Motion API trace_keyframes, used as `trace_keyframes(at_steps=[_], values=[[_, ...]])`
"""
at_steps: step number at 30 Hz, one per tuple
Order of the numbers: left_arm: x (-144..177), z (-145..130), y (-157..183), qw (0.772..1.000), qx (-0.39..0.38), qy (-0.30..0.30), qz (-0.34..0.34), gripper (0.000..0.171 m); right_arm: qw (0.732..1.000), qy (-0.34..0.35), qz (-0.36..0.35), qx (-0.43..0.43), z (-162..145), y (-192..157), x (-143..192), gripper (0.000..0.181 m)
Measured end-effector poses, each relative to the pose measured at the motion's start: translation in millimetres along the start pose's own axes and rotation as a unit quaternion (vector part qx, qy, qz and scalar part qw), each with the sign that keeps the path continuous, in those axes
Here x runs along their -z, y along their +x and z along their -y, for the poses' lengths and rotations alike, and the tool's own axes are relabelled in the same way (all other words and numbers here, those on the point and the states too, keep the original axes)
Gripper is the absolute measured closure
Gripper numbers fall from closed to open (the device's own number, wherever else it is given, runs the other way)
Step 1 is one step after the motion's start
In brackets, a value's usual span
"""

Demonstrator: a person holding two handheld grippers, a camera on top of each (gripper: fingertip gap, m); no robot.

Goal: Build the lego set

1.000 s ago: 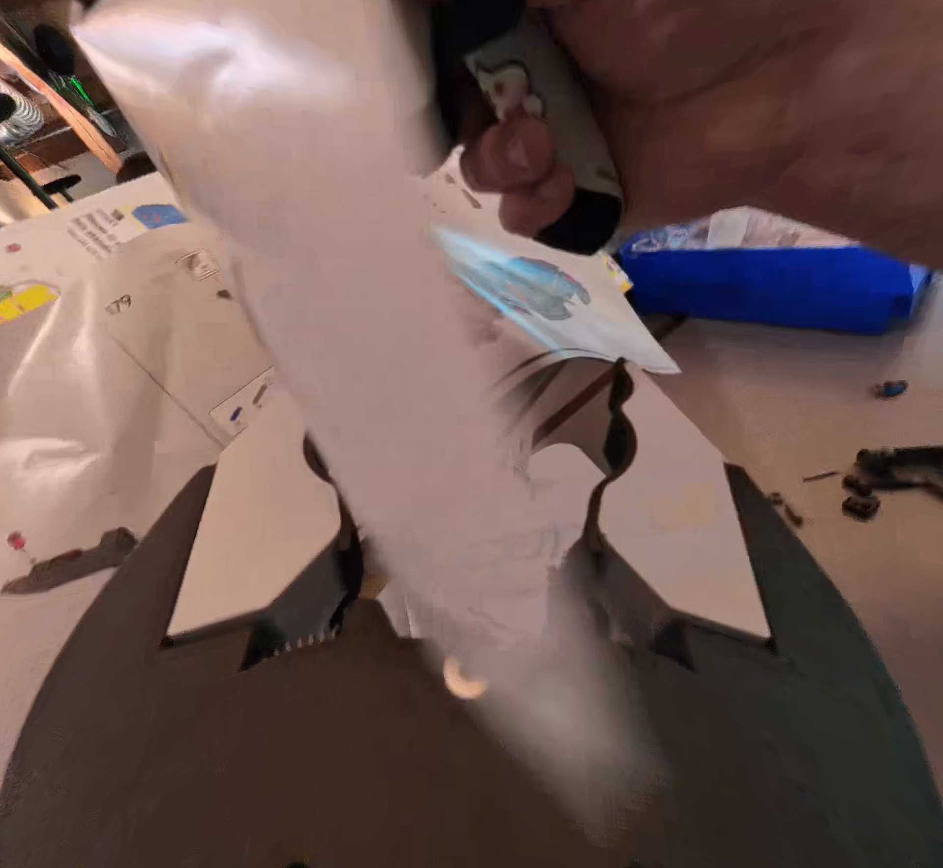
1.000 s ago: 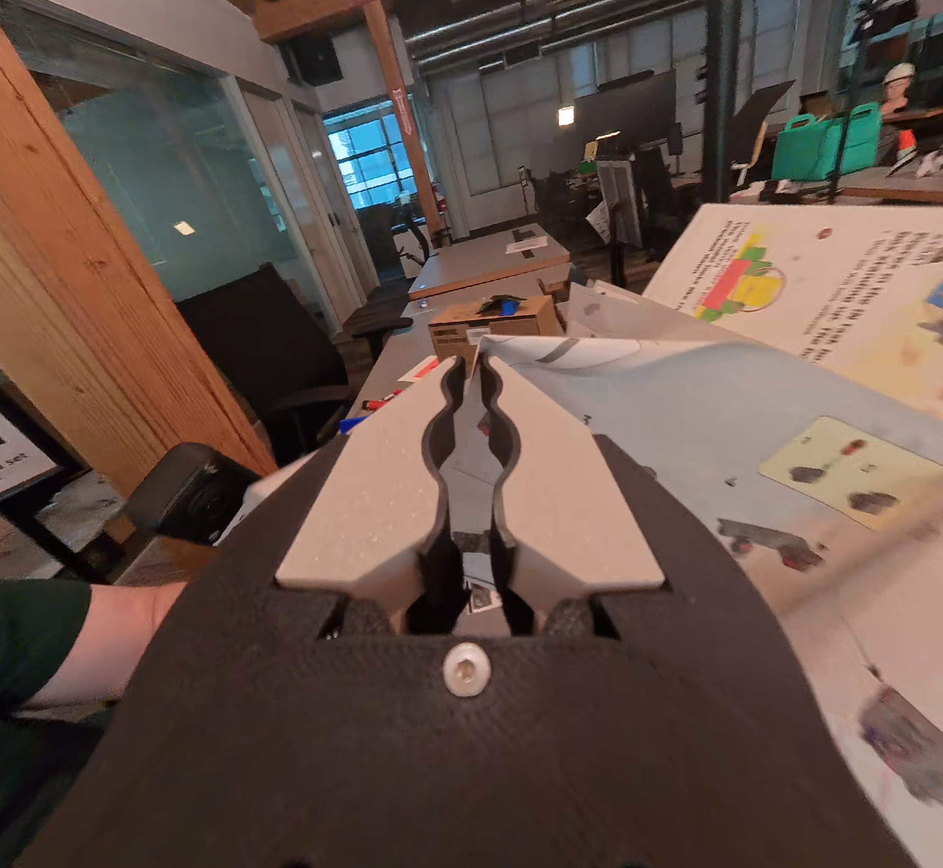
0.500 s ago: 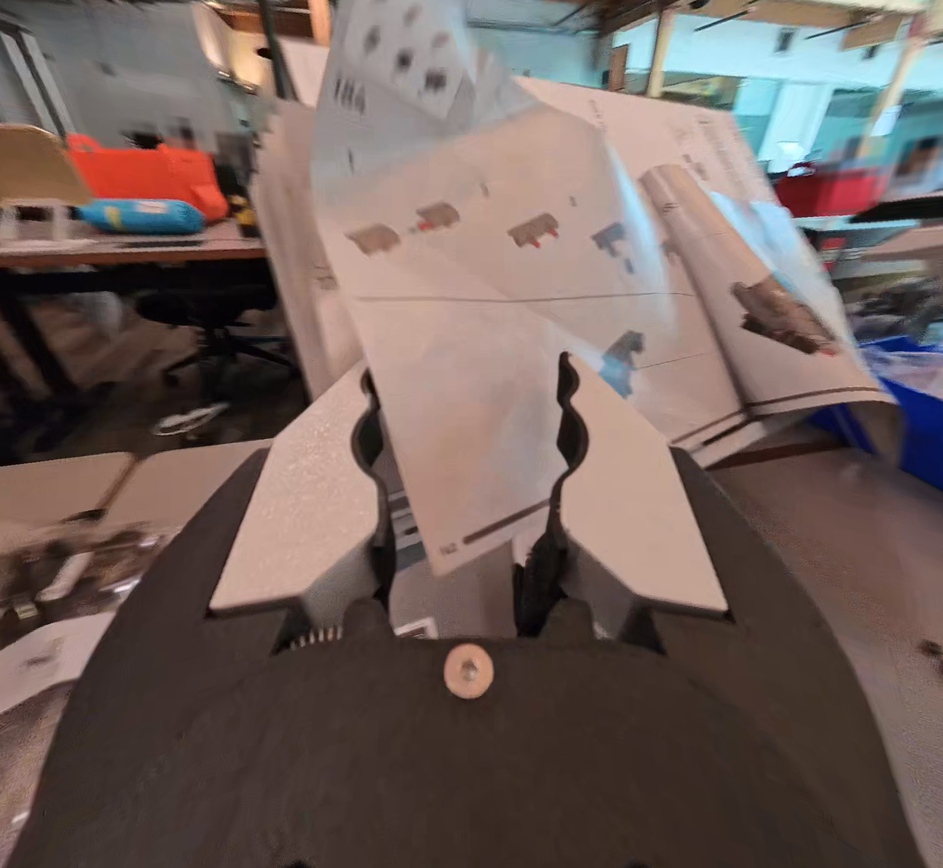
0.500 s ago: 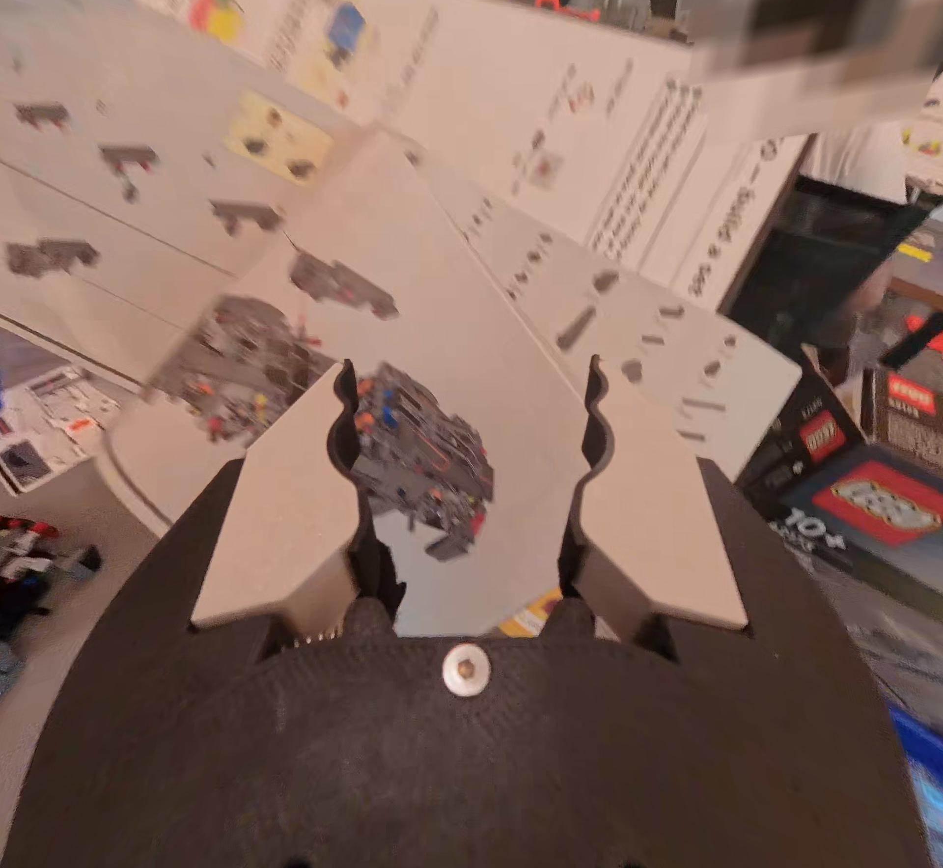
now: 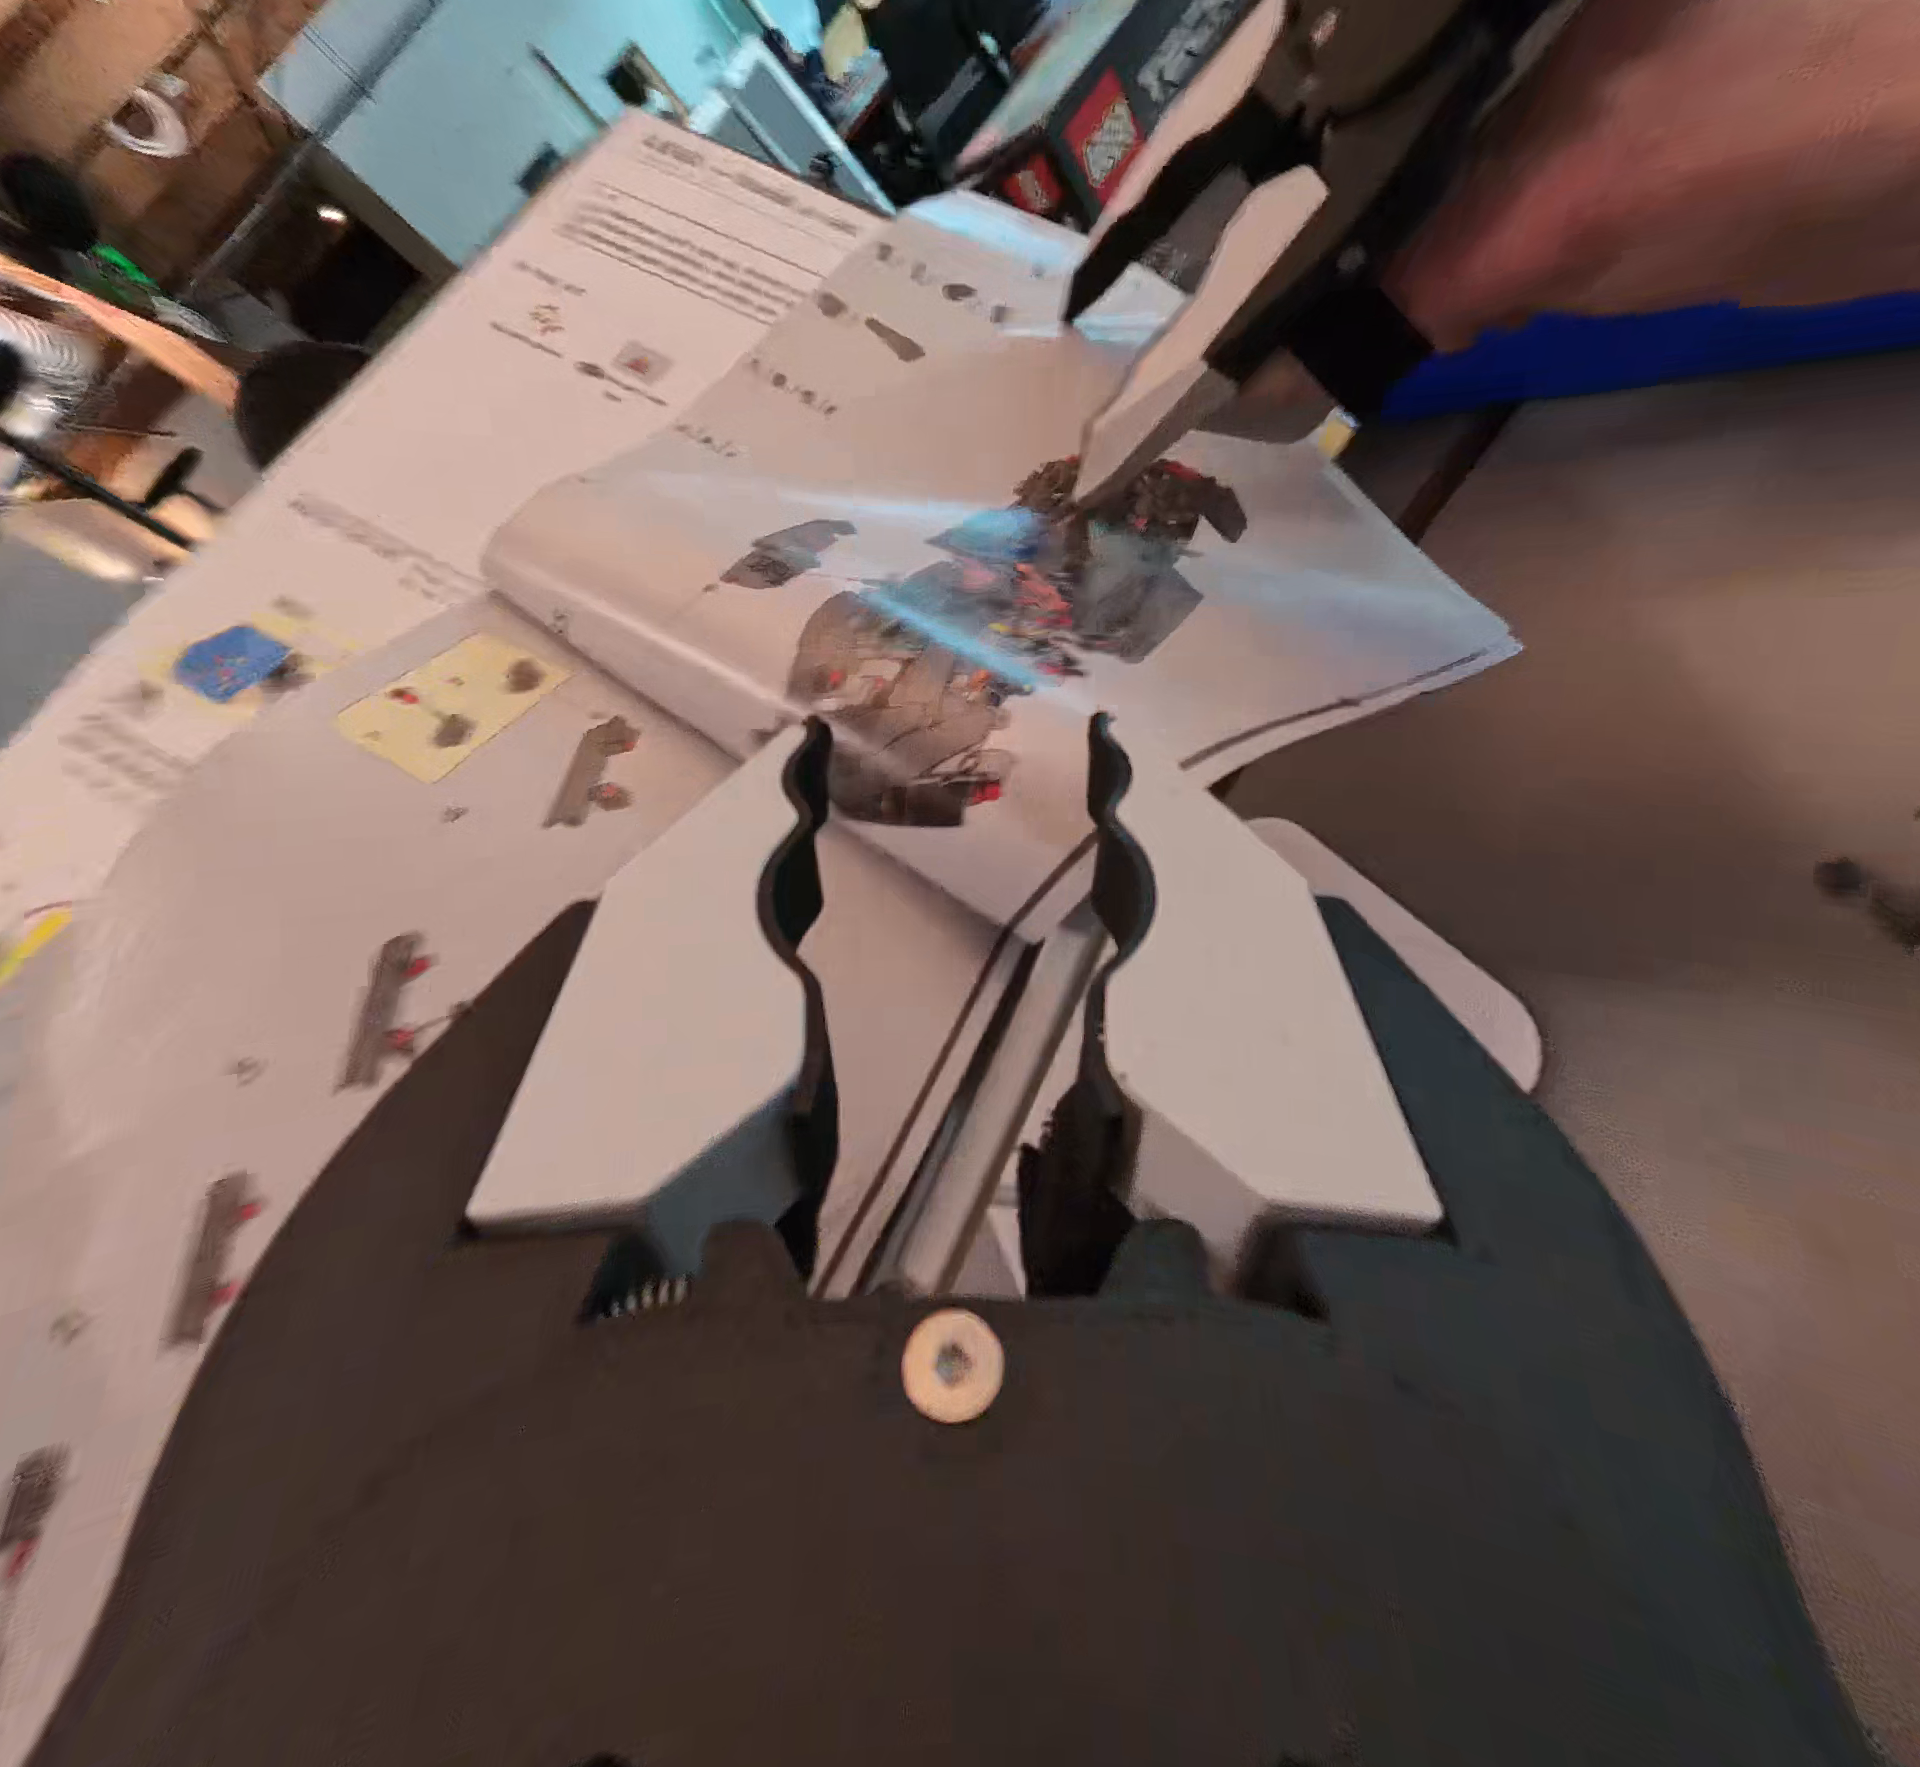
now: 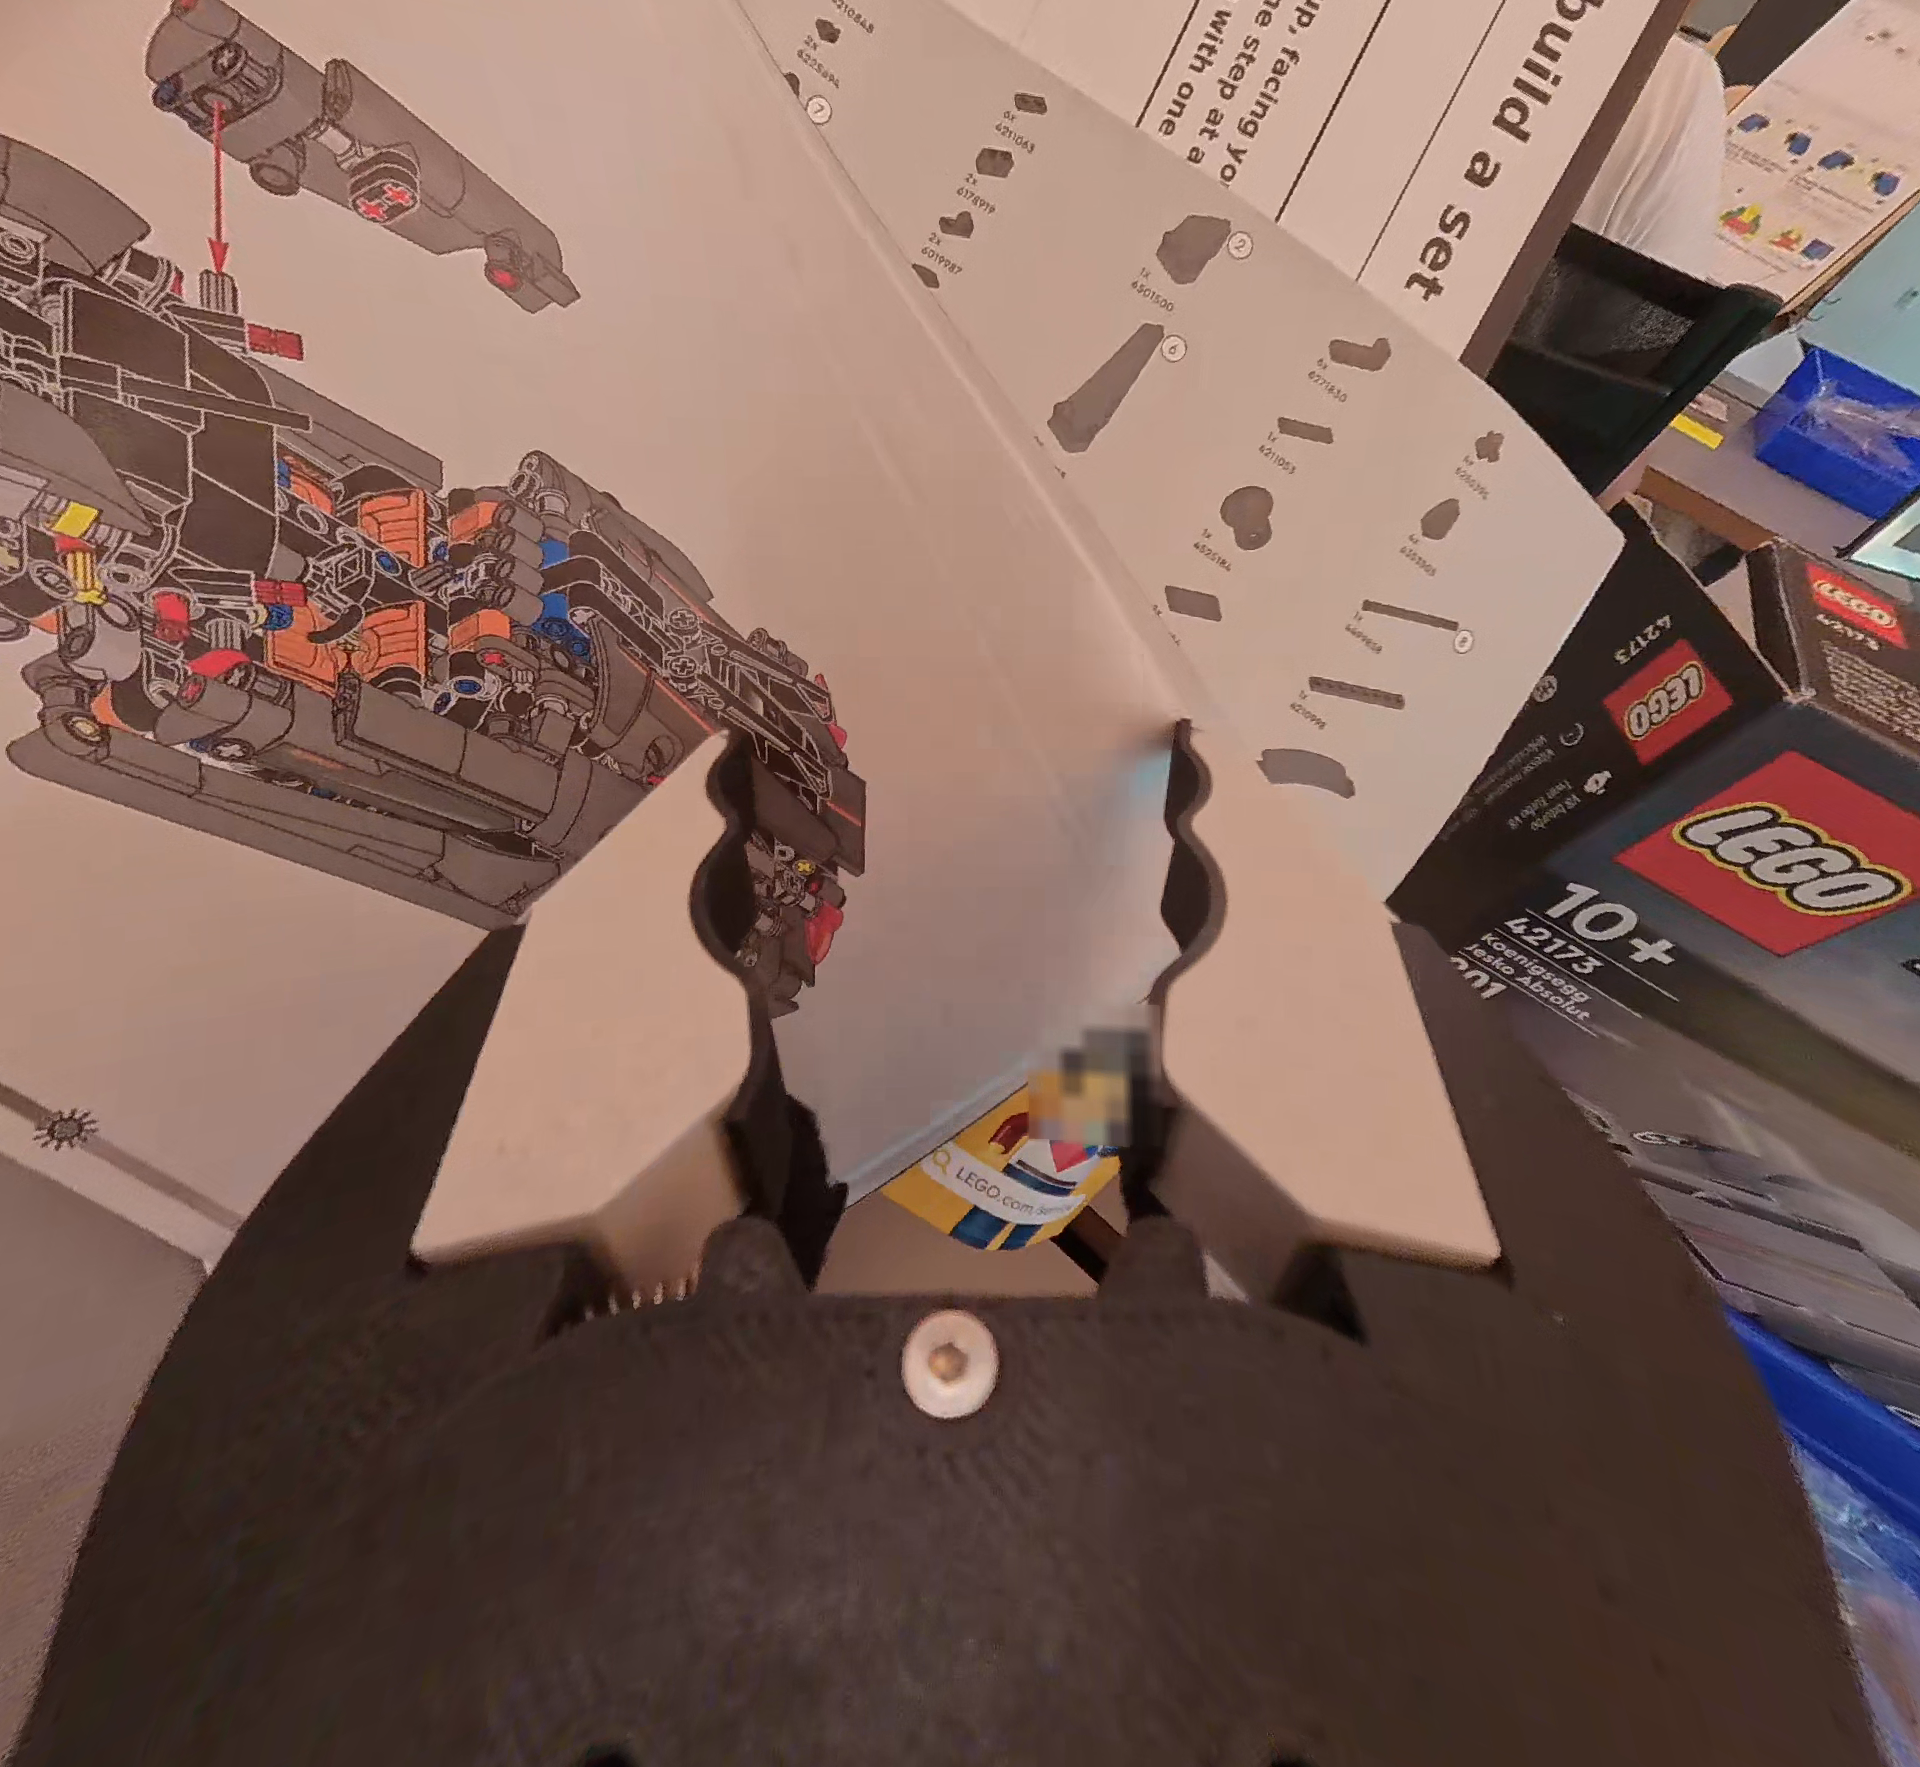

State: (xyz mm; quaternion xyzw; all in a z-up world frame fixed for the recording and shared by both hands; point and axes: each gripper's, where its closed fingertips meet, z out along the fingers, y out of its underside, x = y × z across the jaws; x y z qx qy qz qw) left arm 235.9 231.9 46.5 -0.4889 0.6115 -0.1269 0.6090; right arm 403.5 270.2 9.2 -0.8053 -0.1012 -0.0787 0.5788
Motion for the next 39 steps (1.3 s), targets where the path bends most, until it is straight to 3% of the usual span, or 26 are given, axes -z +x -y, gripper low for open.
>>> trace_keyframes(at_steps=[3, 8, 10, 17, 21, 25, 28, 30, 37, 39], values=[[-24.2, -11.3, 11.5, 0.999, 0.022, -0.019, -0.029, 0.122, 1.000, 0.004, -0.007, 0.018, 0.9, -0.9, 3.0, 0.124], [-27.0, -13.1, 7.9, 0.999, 0.029, -0.011, -0.023, 0.126, 1.000, 0.006, -0.005, 0.021, 0.0, -2.2, 2.2, 0.126], [-28.6, -13.4, 9.5, 1.000, 0.018, -0.013, -0.021, 0.127, 0.999, 0.014, -0.011, 0.038, 3.0, -3.1, 4.7, 0.150], [-33.3, -16.1, 14.4, 0.999, 0.017, -0.019, -0.032, 0.123, 0.998, 0.029, 0.017, 0.061, 14.2, -12.8, 20.0, 0.181], [-27.7, -13.3, 15.8, 0.999, 0.020, -0.005, -0.034, 0.110, 0.988, 0.053, 0.143, -0.018, 42.0, -39.6, 44.7, 0.181], [-14.0, -14.0, 23.4, 0.997, 0.037, 0.003, -0.060, 0.091, 0.937, 0.093, 0.314, -0.119, 88.9, -80.6, 76.9, 0.181], [2.1, -18.3, 15.9, 0.999, 0.034, 0.018, -0.029, 0.081, 0.901, 0.108, 0.393, -0.147, 121.8, -111.1, 90.0, 0.181], [14.2, -16.9, 12.1, 0.998, 0.047, 0.036, -0.016, 0.072, 0.887, 0.128, 0.416, -0.154, 145.0, -129.3, 90.3, 0.181], [51.7, -9.0, 3.1, 0.988, 0.120, 0.102, -0.010, 0.071, 0.858, 0.201, 0.446, -0.155, 213.5, -195.3, 73.6, 0.176], [63.4, -10.8, -6.3, 0.980, 0.155, 0.128, -0.001, 0.085, 0.856, 0.181, 0.461, -0.146, 215.8, -220.2, 62.5, 0.147]])
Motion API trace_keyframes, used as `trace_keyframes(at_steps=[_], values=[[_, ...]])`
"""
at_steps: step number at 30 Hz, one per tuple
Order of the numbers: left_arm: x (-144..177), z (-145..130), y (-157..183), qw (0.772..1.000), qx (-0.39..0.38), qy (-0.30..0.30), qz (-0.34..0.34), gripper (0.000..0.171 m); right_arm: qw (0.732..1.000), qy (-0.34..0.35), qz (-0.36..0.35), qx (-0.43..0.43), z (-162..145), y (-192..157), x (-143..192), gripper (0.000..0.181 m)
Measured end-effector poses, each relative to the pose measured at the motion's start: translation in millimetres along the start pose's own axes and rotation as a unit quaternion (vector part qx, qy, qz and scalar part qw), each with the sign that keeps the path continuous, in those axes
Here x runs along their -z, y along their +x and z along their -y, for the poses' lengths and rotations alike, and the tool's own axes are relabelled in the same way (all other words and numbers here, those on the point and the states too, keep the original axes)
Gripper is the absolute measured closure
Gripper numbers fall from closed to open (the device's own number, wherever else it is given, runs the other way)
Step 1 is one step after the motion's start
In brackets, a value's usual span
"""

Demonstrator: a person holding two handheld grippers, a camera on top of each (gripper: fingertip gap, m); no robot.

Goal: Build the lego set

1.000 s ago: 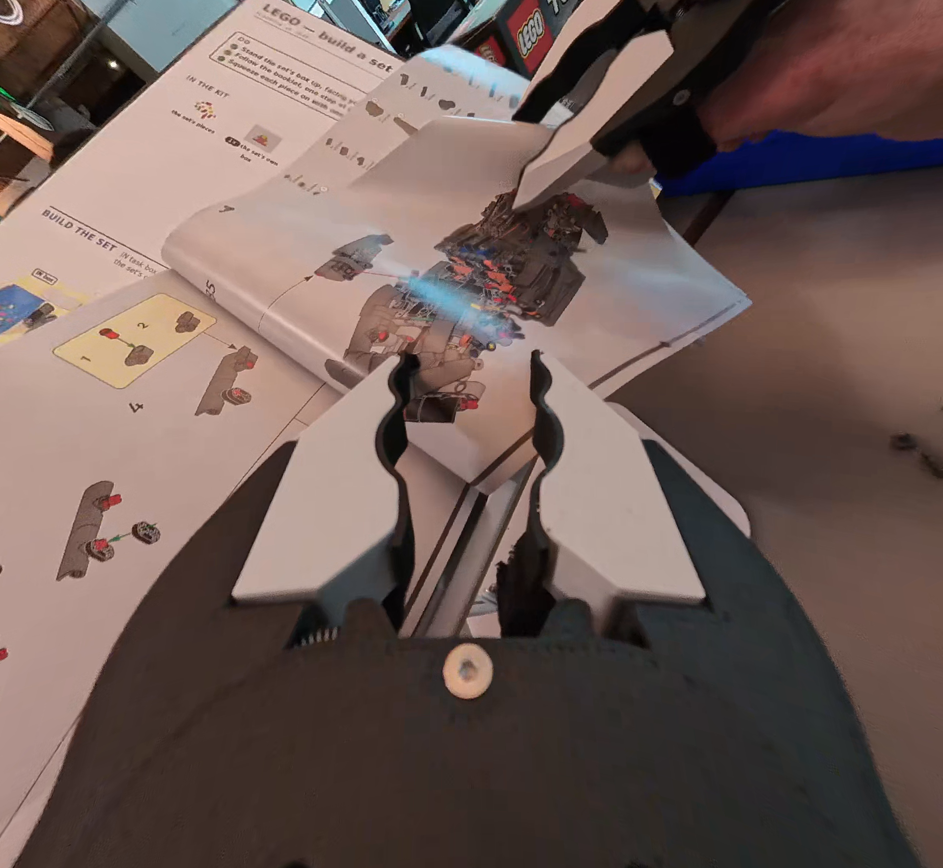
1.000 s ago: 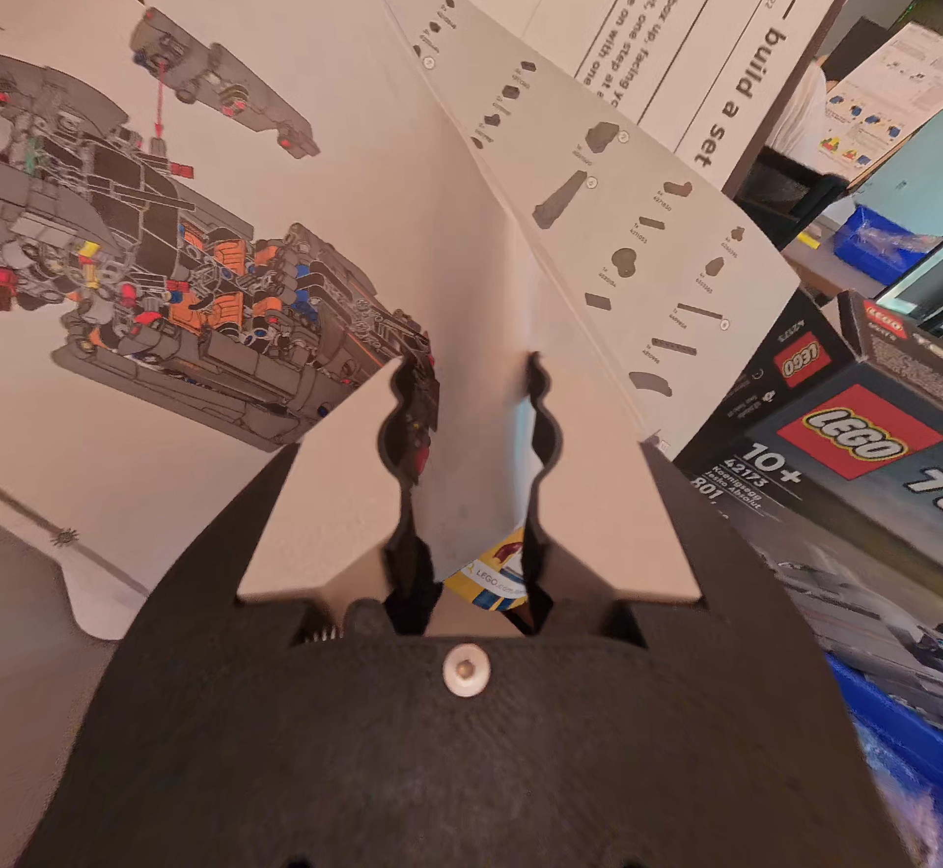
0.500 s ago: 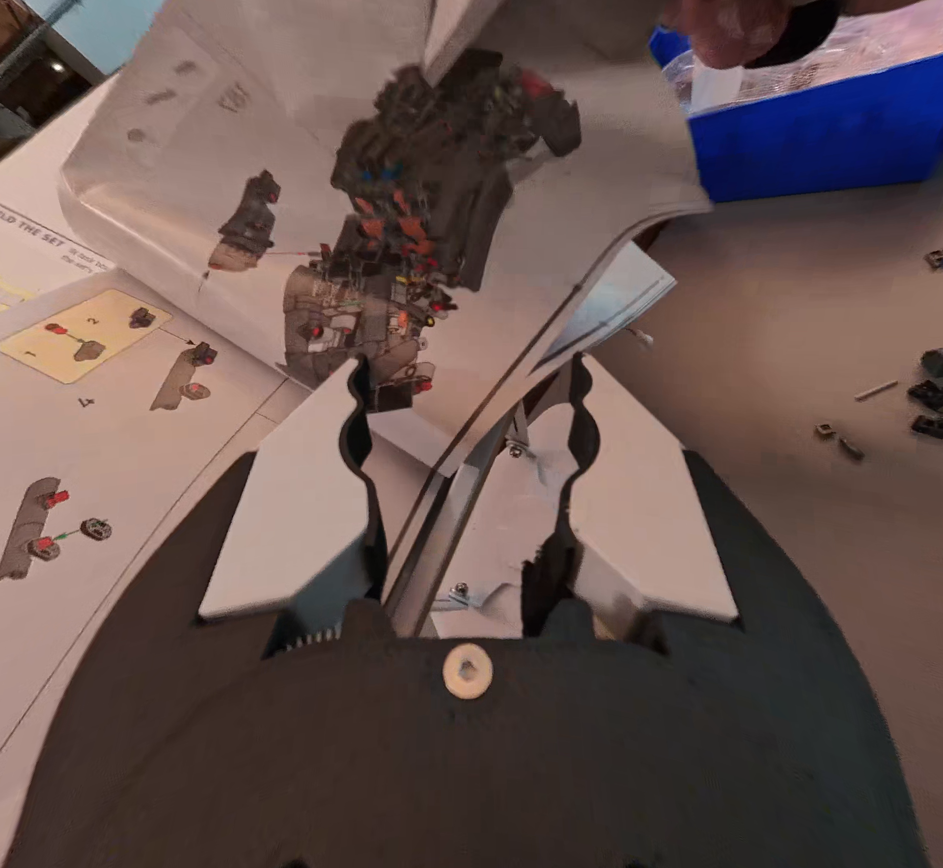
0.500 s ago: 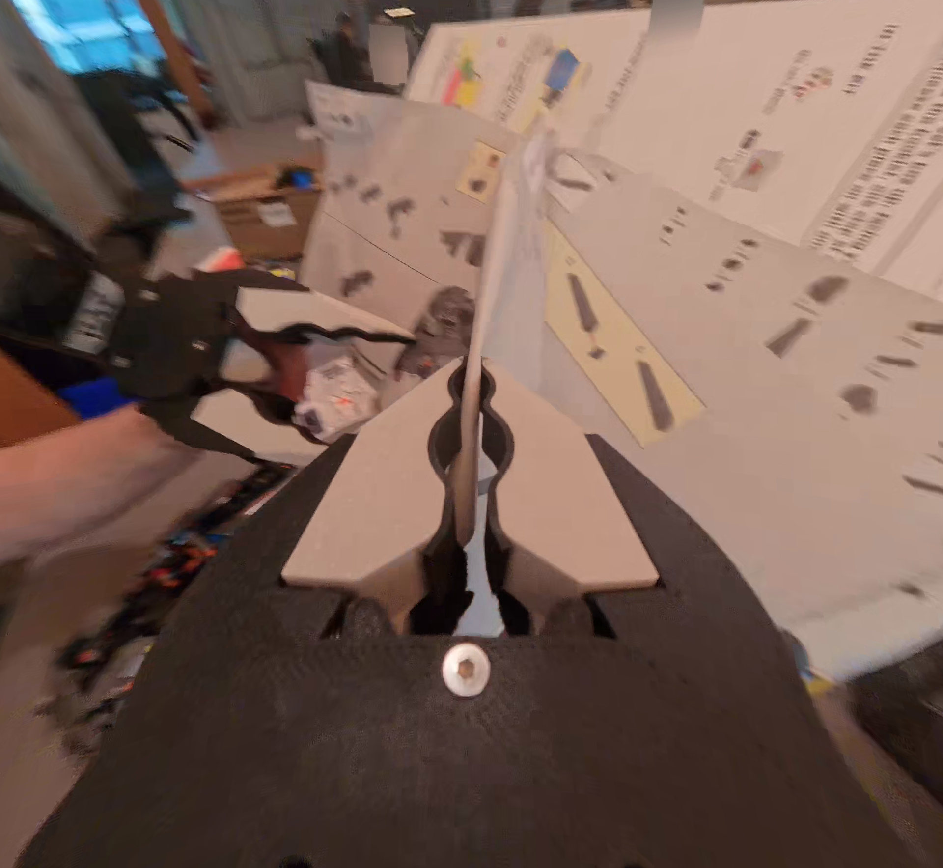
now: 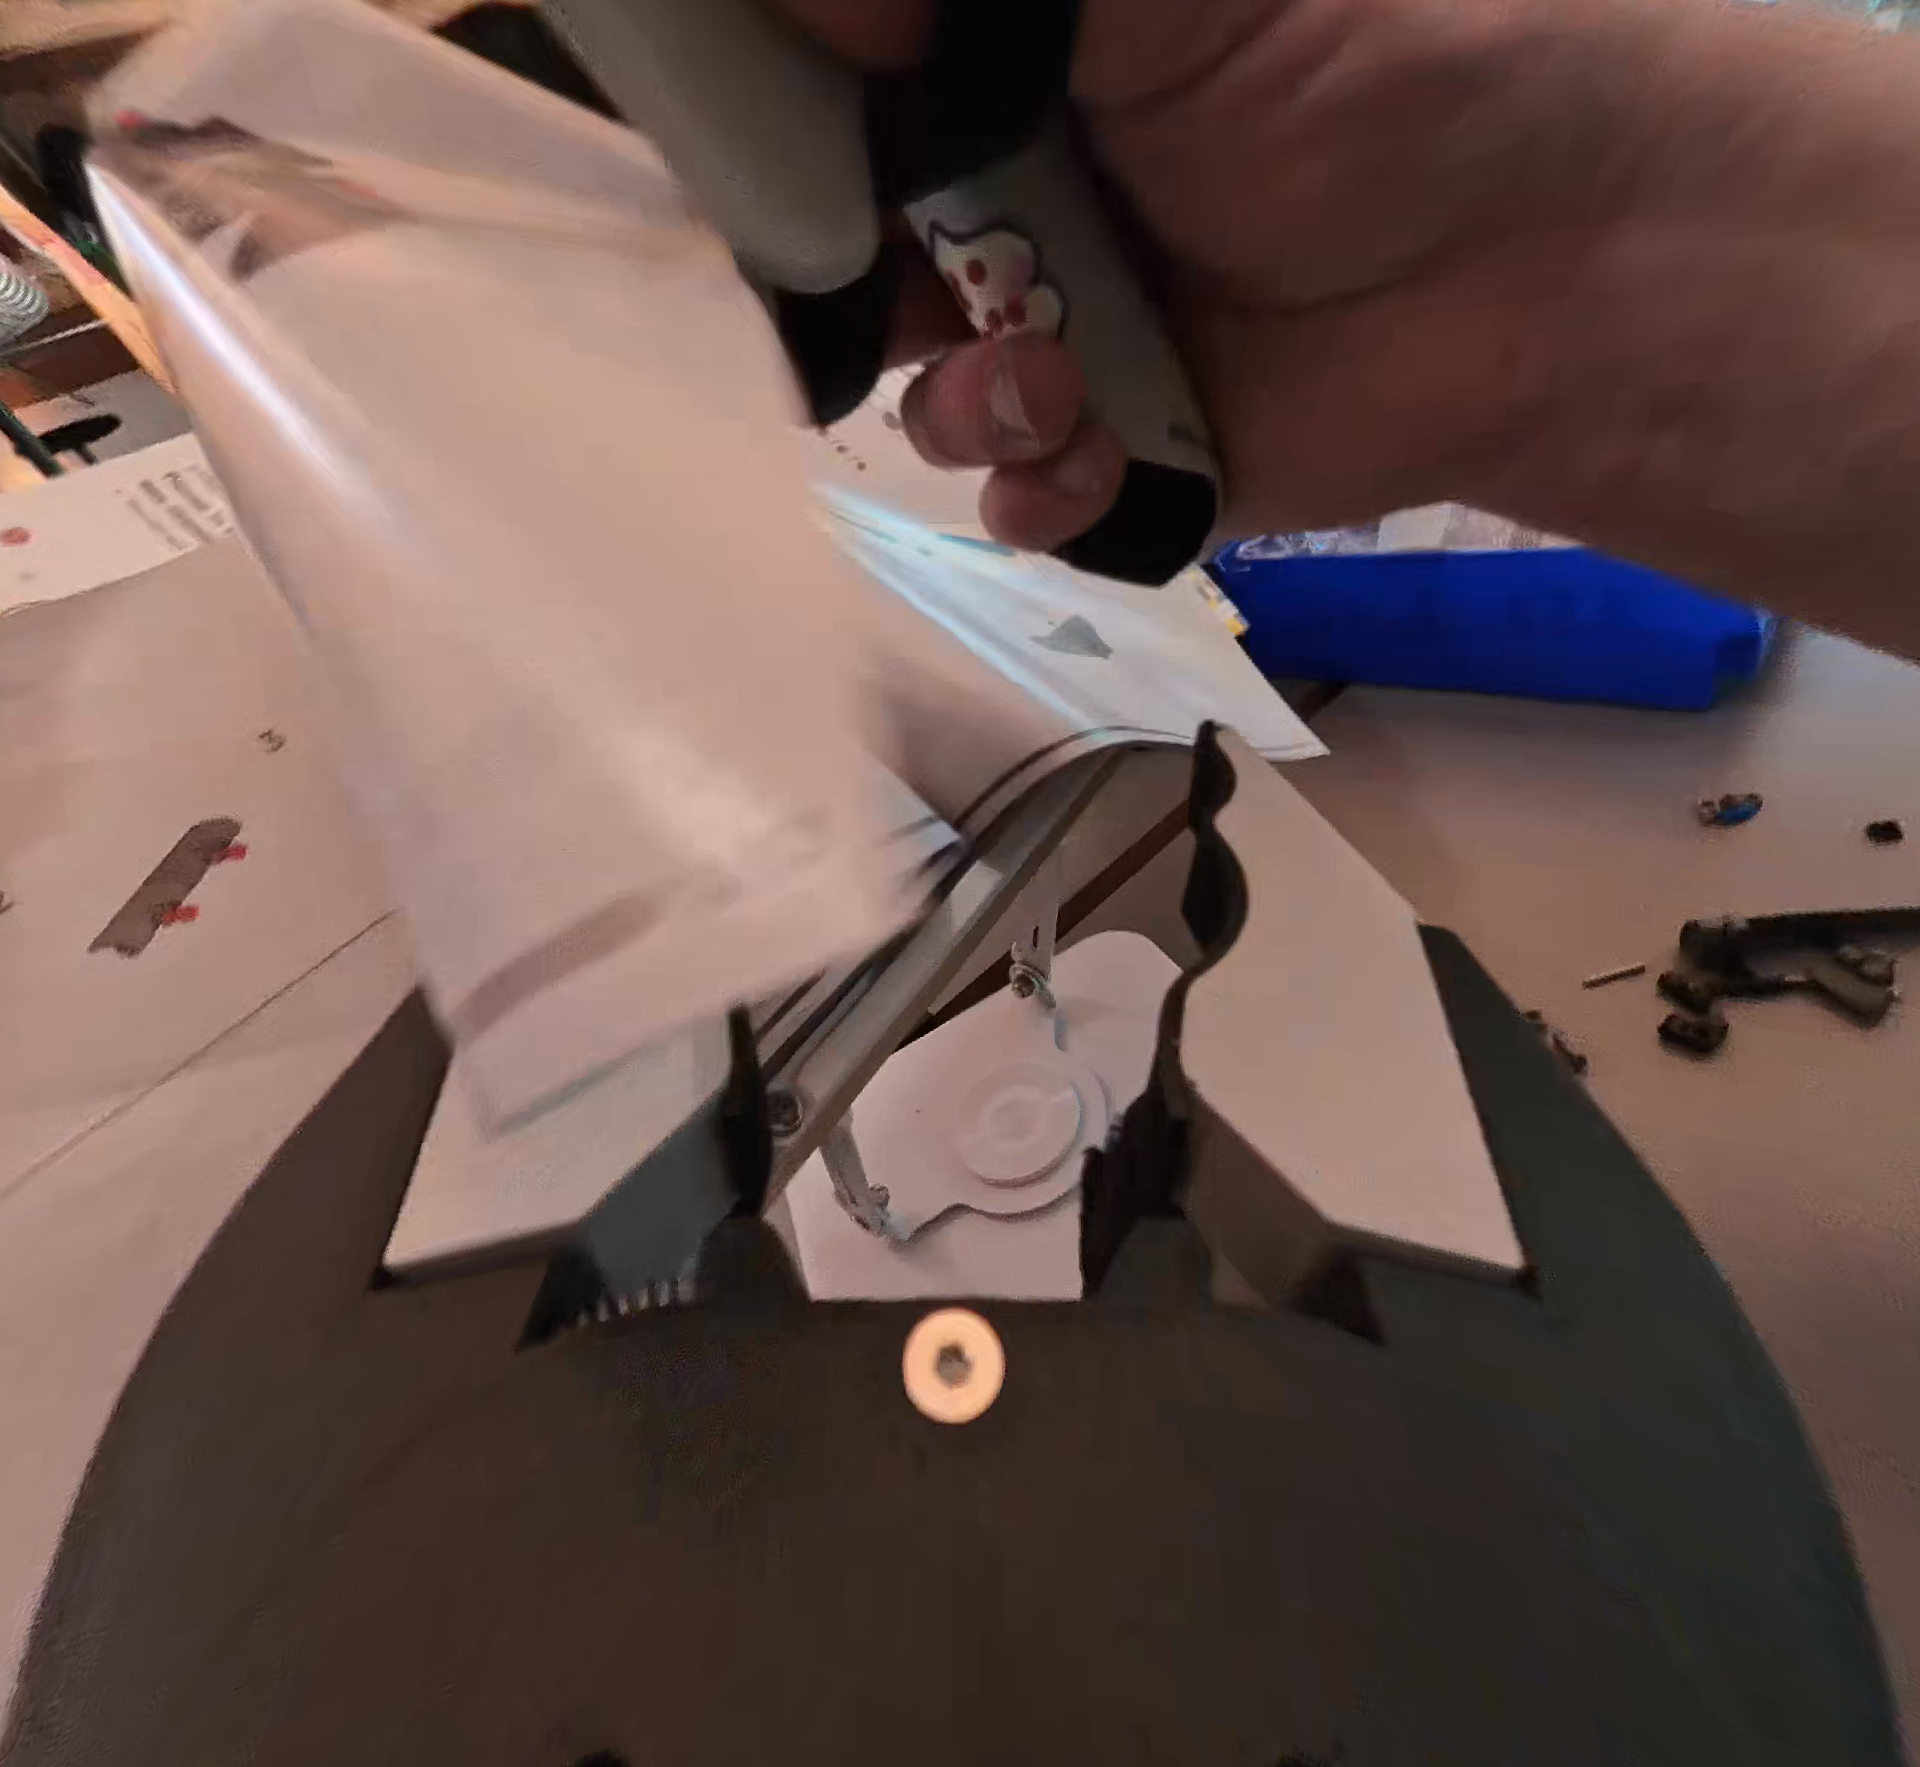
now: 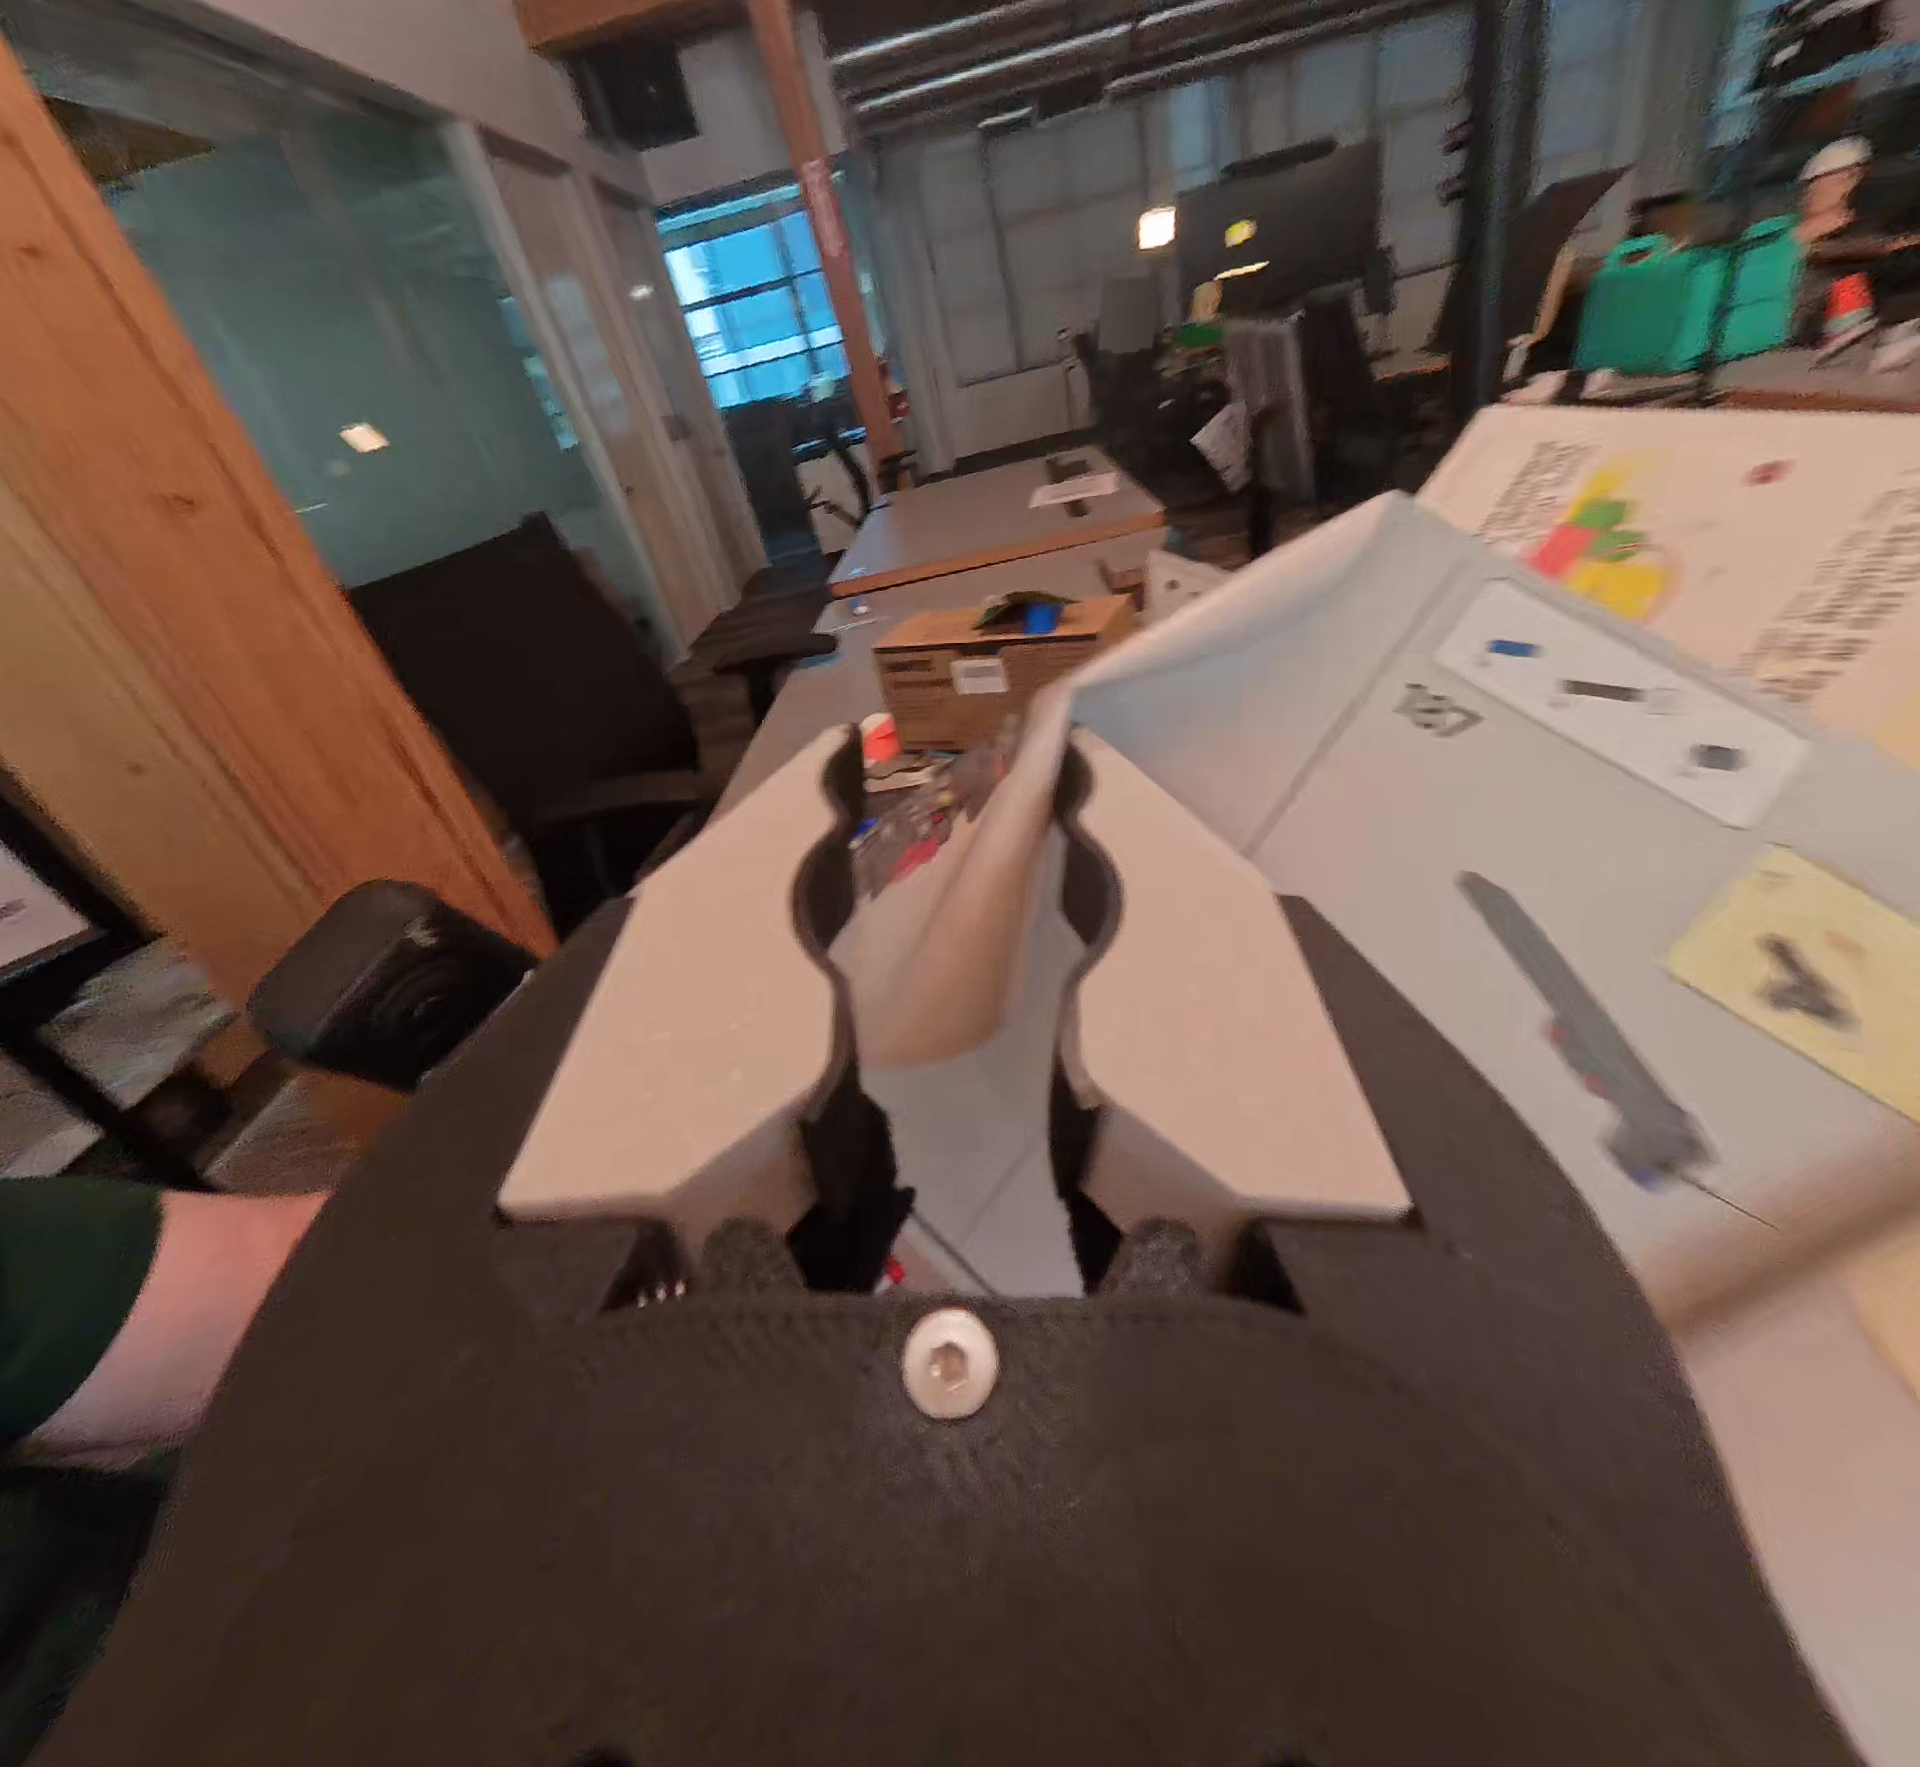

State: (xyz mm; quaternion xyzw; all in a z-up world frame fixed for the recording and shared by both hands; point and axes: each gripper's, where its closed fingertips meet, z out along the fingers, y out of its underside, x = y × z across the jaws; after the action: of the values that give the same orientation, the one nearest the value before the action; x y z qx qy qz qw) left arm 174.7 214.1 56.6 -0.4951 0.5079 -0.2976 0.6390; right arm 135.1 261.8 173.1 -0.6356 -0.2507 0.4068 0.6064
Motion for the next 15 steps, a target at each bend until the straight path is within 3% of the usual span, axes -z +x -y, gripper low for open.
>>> trace_keyframes(at_steps=[1, 2, 6, 8, 11, 15], values=[[4.2, -1.6, -7.8, 1.000, 0.025, 0.005, 0.008, 0.093, 1.000, -0.007, 0.023, -0.008, -4.0, -7.1, -10.1, 0.123], [8.9, -1.7, -15.5, 0.998, 0.054, 0.019, 0.012, 0.101, 0.999, -0.012, 0.034, -0.004, -7.4, -12.9, -16.9, 0.113], [24.6, -6.5, -42.9, 0.985, 0.162, 0.061, -0.008, 0.139, 0.996, 0.000, -0.038, 0.083, -7.3, -9.1, -2.2, 0.102], [30.0, -14.2, -60.2, 0.977, 0.201, 0.071, -0.002, 0.148, 0.988, 0.008, -0.107, 0.111, -2.6, 7.4, 27.8, 0.101], [37.3, -23.1, -78.6, 0.968, 0.237, 0.079, 0.000, 0.159, 0.952, -0.033, -0.258, 0.159, -15.1, 56.9, 91.0, 0.102], [45.8, -33.8, -101.6, 0.957, 0.278, 0.084, 0.017, 0.165, 0.929, -0.054, -0.346, 0.122, -44.1, 107.0, 160.6, 0.096]])
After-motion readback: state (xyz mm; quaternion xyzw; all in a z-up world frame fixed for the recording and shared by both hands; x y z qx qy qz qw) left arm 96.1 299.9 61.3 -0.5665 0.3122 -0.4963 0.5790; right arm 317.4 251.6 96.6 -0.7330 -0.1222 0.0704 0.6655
